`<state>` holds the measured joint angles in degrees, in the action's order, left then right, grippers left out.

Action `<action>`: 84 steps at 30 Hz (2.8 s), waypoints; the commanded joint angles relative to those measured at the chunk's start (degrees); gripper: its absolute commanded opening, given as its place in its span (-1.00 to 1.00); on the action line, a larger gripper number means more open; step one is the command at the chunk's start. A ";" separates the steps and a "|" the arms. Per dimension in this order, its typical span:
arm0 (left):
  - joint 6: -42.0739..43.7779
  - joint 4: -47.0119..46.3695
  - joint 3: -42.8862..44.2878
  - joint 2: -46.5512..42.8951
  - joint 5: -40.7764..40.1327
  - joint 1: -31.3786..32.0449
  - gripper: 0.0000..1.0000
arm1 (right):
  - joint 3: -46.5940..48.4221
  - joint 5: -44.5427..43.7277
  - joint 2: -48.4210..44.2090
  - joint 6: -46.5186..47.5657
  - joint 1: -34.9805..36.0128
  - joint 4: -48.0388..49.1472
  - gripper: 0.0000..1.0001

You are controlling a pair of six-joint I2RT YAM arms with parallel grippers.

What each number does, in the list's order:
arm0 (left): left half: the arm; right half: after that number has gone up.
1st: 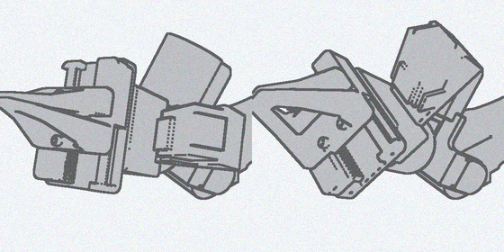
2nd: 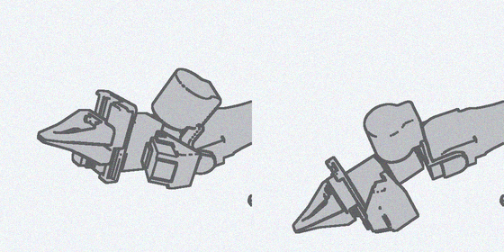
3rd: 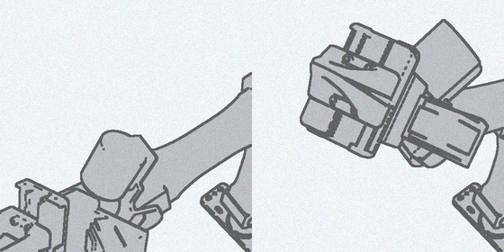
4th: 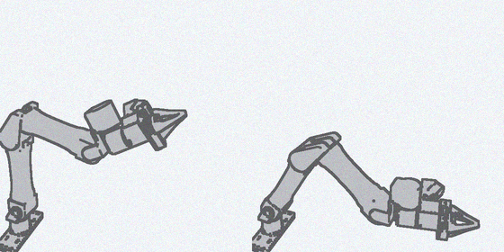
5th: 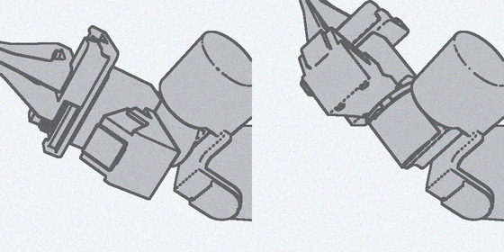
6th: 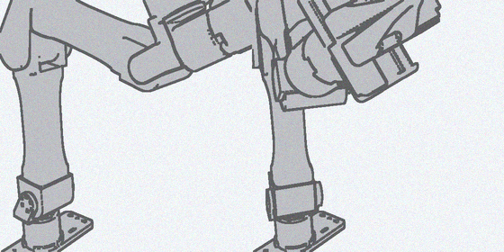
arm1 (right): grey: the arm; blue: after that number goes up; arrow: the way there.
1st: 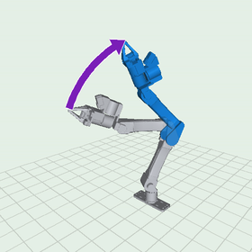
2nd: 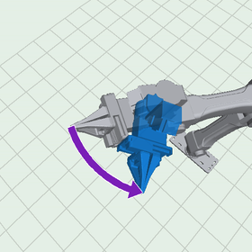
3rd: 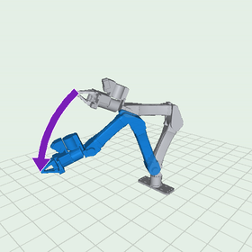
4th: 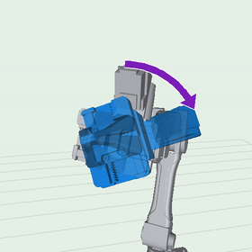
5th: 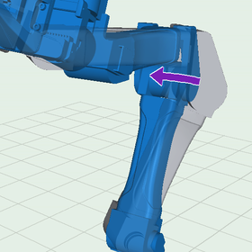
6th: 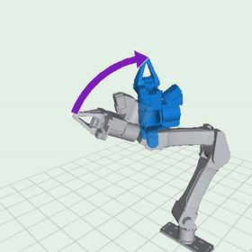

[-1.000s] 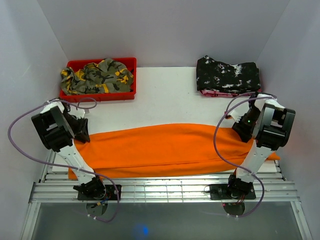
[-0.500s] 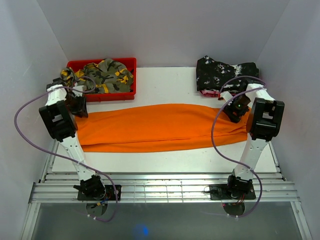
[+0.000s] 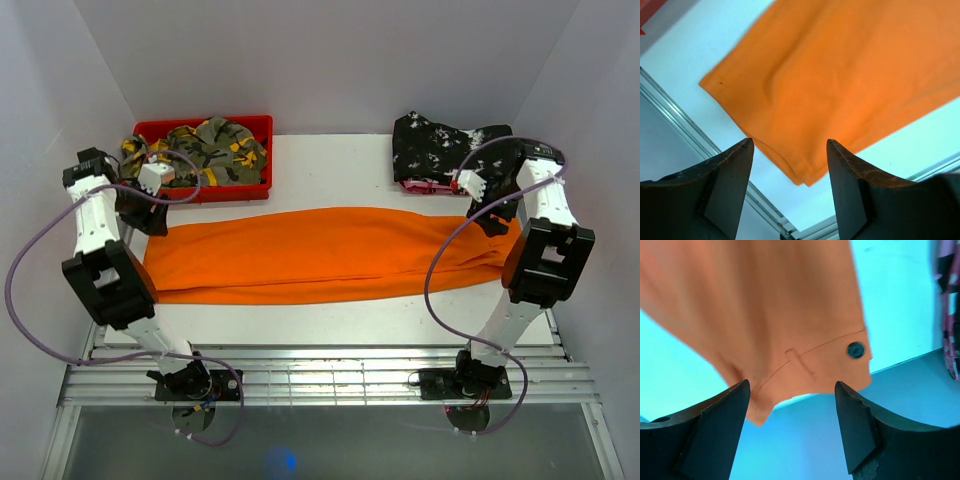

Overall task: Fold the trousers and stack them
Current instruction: Fold the trousers

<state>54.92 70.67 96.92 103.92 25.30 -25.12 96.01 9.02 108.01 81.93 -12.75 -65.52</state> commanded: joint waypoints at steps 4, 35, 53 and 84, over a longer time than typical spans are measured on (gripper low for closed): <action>16.79 1.31 -19.97 -12.32 0.45 -0.80 0.37 | -10.74 -7.43 -3.68 10.88 -3.33 1.26 0.47; 38.60 -5.46 -33.99 -14.71 -7.98 -3.09 0.36 | -23.23 -13.32 -4.65 18.97 -11.33 11.90 0.82; 35.52 -12.14 -29.34 -9.17 -7.90 -4.23 -0.70 | -22.01 -9.72 -4.74 18.44 -12.12 15.86 -0.85; 44.92 -5.46 -20.36 -21.82 3.00 -21.27 -1.00 | -17.78 -2.68 -8.43 21.86 -14.14 15.68 -0.84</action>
<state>94.35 67.94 78.24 85.03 31.73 -42.22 77.58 10.46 101.91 101.47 -24.43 -52.56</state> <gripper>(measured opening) 0.019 0.116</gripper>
